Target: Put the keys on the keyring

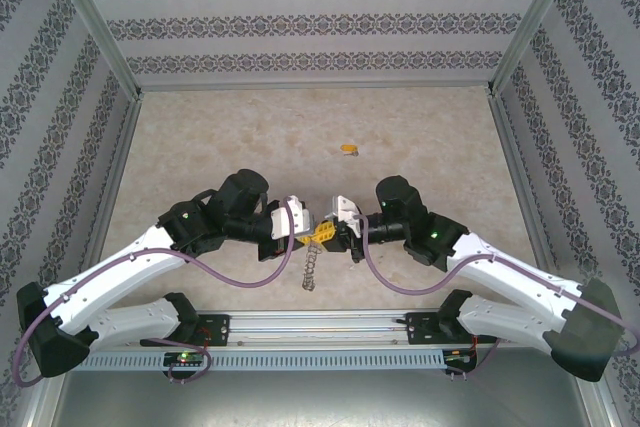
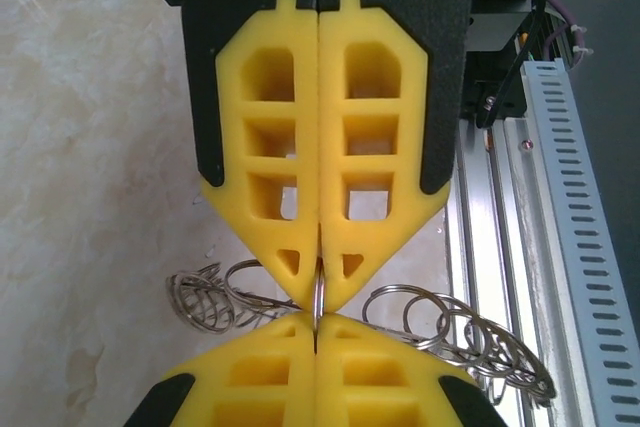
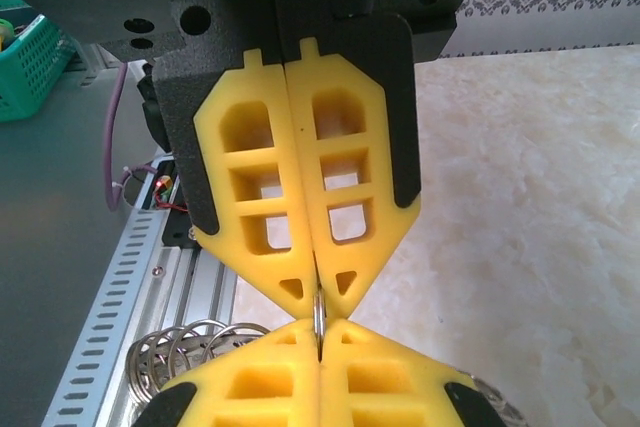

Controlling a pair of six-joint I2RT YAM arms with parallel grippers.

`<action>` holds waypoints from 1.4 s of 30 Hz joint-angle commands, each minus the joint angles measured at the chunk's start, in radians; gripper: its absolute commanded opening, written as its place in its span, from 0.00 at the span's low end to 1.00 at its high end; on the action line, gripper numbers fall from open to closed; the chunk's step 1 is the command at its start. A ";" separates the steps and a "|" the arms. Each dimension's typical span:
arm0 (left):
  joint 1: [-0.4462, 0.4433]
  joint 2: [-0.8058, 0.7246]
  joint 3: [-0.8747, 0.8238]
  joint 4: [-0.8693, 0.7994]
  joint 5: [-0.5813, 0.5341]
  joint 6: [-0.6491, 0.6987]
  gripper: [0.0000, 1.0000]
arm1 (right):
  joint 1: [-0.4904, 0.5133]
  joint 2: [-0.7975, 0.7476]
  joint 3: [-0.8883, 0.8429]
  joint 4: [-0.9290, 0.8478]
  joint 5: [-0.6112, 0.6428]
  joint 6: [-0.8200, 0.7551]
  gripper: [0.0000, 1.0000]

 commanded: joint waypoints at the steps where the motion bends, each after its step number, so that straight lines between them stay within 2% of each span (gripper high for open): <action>1: -0.015 -0.082 -0.090 0.214 0.016 -0.064 0.05 | 0.003 -0.057 -0.016 0.117 -0.032 0.038 0.00; 5: -0.012 -0.151 -0.206 0.435 0.050 -0.162 0.19 | -0.024 -0.089 -0.081 0.325 -0.101 0.165 0.00; 9: -0.011 -0.178 -0.265 0.569 0.065 -0.224 0.21 | -0.026 -0.094 -0.131 0.502 -0.136 0.265 0.00; 14: -0.004 -0.211 -0.301 0.657 0.086 -0.263 0.21 | -0.023 -0.078 -0.156 0.580 -0.145 0.300 0.00; 22: -0.003 -0.241 -0.315 0.687 0.099 -0.281 0.16 | -0.019 -0.044 -0.175 0.684 -0.158 0.343 0.00; 42: -0.003 -0.278 -0.283 0.598 0.067 -0.229 0.19 | -0.018 -0.078 -0.201 0.616 -0.162 0.311 0.00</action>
